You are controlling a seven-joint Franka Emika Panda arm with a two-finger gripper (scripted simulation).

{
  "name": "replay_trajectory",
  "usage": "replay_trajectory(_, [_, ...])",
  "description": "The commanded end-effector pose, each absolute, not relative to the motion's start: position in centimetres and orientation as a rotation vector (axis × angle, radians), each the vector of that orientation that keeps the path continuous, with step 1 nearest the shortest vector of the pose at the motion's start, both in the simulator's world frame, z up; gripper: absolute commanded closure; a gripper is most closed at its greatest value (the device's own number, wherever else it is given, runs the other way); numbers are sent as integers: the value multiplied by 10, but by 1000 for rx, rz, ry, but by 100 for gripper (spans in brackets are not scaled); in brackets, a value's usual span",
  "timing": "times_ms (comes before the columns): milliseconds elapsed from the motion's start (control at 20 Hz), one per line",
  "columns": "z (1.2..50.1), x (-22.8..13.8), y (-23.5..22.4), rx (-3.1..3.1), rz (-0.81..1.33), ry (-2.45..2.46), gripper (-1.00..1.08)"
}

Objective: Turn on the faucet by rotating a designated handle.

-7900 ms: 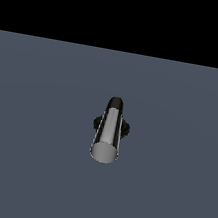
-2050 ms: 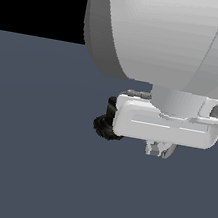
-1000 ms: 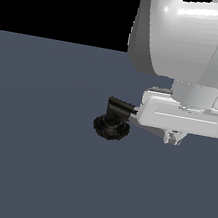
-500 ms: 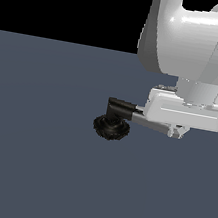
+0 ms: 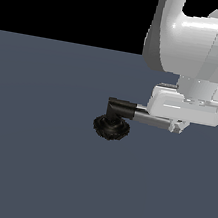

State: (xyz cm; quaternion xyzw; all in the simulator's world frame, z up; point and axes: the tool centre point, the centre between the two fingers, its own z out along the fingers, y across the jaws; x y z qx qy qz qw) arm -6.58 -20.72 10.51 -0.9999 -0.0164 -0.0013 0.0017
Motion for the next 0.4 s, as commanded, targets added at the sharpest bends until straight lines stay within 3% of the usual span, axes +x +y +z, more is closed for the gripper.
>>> replay_trajectory(0, [102, -61, -219, -3141, -1, -35, 108])
replay_trajectory(350, [102, -46, -233, -3141, 0, -33, 108])
